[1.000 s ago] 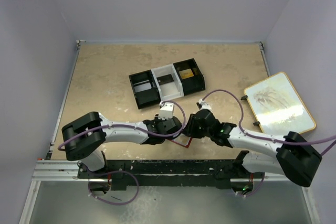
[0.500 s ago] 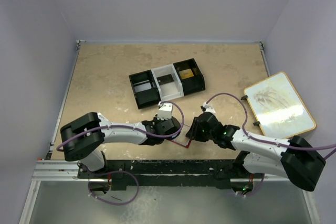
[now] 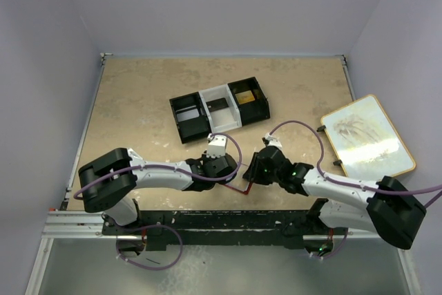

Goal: Take the credit cards out of the card holder

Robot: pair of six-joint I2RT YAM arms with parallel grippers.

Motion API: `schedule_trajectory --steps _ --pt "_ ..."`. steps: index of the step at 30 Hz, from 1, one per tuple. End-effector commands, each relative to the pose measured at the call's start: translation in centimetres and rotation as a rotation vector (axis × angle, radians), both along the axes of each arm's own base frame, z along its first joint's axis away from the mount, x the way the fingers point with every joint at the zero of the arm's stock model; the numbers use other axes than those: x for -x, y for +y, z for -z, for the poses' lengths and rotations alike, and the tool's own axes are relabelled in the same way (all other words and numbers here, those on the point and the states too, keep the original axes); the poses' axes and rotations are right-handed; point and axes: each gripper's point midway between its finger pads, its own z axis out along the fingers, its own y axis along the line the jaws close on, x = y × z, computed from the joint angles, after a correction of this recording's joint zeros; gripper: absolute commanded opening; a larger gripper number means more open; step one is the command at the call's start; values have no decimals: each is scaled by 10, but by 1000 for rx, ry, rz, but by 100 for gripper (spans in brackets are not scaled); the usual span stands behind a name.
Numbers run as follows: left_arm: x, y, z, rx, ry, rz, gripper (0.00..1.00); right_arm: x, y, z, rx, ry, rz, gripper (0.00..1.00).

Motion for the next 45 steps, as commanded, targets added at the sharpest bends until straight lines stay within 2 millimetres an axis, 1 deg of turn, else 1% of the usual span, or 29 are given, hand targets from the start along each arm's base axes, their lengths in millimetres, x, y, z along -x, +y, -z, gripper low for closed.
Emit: schedule_trajectory --steps 1,4,7,15,19,22,27,30,33,35,37,39,42,45 --pt "15 6 14 -22 72 33 32 -12 17 -28 -79 -74 -26 37" --pt "15 6 14 -21 71 33 32 -21 16 -35 -63 -107 -10 36" --pt "15 6 14 -22 72 35 31 -20 22 -39 -82 -107 -32 36" --pt "16 6 14 -23 74 34 31 -27 11 -35 35 -94 -9 35" --pt "16 6 14 -24 75 34 31 -28 13 -41 37 -114 -37 35" --pt "15 5 14 -25 74 35 30 -28 14 -42 58 -109 -60 34" --pt "15 5 14 -27 76 36 30 -28 -5 -32 155 -83 -6 35" --pt "15 5 13 -29 75 35 30 -28 -13 -32 170 -85 26 36" --pt "15 6 13 -31 74 34 29 -27 -16 -34 159 -83 56 37" --pt "15 5 12 -29 73 34 29 -25 -13 -36 130 -86 48 38" --pt "15 5 12 -31 74 35 29 -17 -3 -34 65 -72 -2 39" --pt "15 5 11 -32 73 37 29 -17 9 -38 -11 -92 -23 39" --pt "14 5 10 -33 72 35 29 -12 15 -31 -62 -62 -25 39" --pt "15 6 10 -32 73 35 29 -8 17 -22 -81 -38 -15 39"
